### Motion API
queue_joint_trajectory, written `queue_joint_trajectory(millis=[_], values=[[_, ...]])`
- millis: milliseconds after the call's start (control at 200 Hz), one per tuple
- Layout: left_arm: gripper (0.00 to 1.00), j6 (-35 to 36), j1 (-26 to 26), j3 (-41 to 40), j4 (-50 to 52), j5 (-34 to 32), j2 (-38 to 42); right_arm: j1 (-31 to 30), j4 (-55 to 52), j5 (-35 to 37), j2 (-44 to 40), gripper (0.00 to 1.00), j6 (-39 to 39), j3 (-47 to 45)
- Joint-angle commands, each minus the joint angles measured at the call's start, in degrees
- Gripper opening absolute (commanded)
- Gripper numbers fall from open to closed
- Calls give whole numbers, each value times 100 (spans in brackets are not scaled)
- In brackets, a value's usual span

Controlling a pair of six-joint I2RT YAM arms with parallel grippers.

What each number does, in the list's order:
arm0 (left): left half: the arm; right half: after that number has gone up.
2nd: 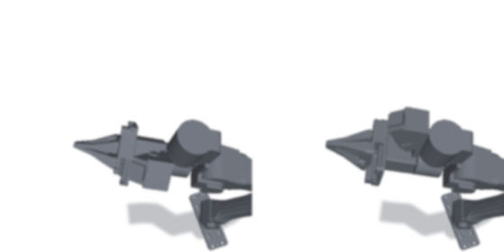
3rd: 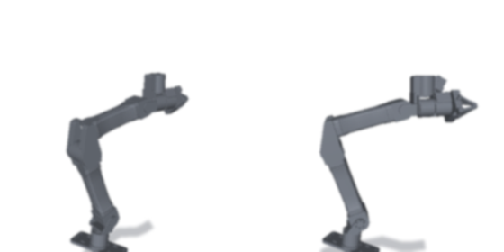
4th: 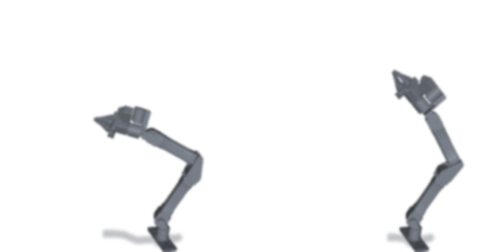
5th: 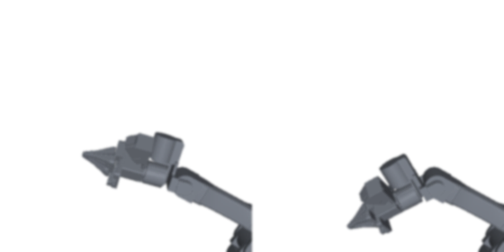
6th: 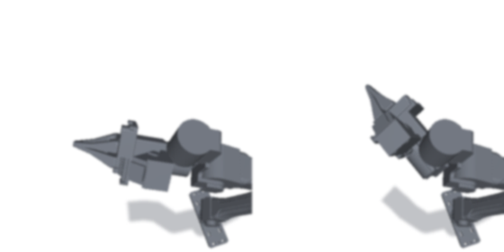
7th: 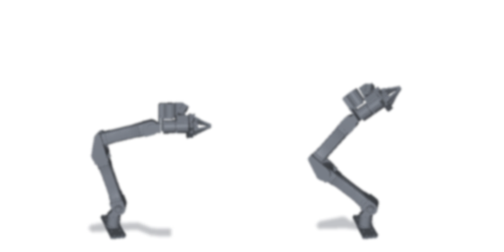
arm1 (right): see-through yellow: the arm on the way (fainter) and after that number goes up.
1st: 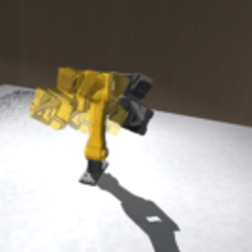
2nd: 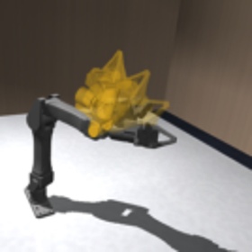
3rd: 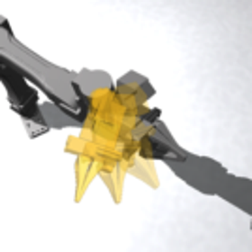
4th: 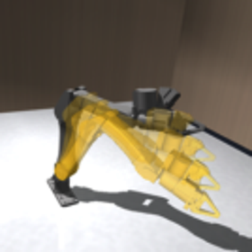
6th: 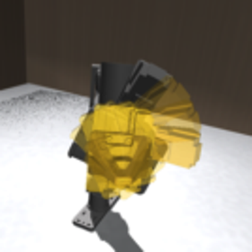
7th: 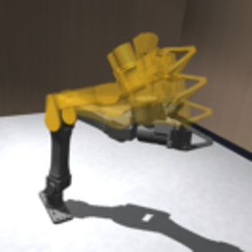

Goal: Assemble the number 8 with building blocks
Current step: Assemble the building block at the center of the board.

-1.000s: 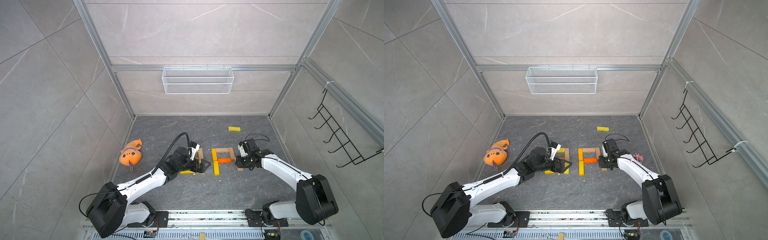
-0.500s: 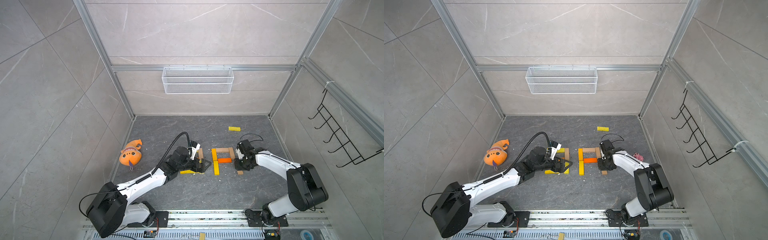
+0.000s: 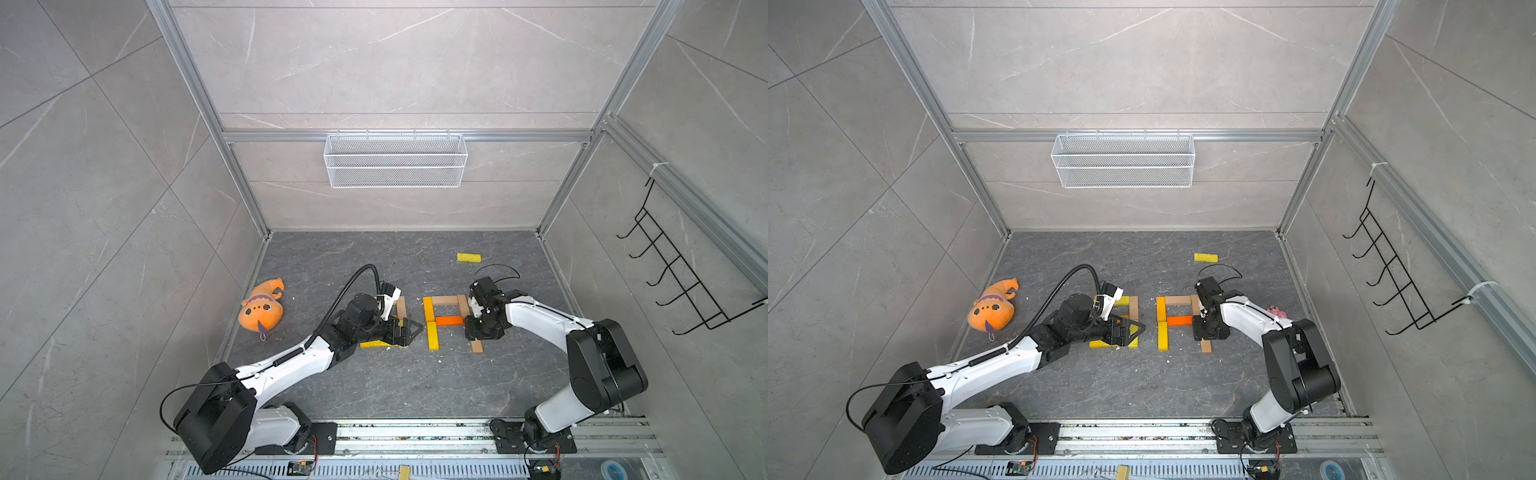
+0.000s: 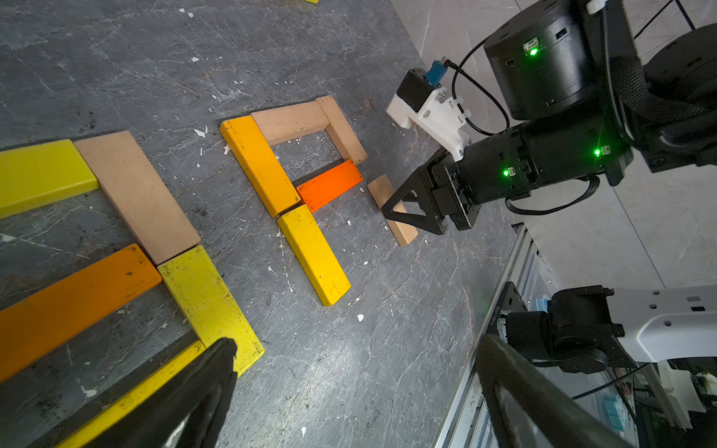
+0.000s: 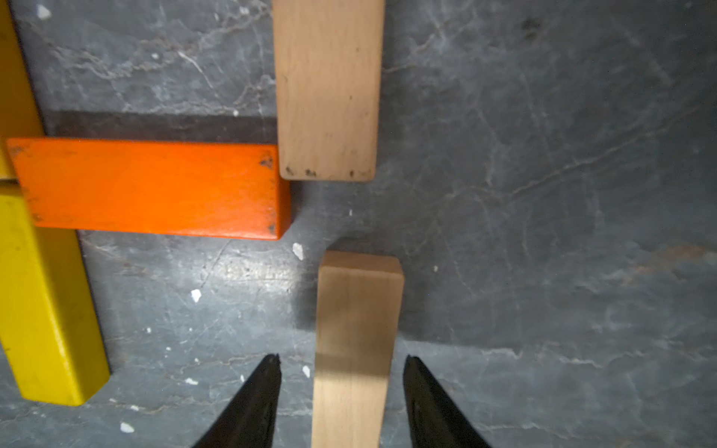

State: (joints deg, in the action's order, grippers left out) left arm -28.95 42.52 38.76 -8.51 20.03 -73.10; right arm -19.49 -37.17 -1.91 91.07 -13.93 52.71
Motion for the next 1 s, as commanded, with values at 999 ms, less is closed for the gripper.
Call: queue_joint_trajectory(millis=[999], values=[[99,10,36,61,-130,98,68,-328,-479,431,344,32,-300,240]])
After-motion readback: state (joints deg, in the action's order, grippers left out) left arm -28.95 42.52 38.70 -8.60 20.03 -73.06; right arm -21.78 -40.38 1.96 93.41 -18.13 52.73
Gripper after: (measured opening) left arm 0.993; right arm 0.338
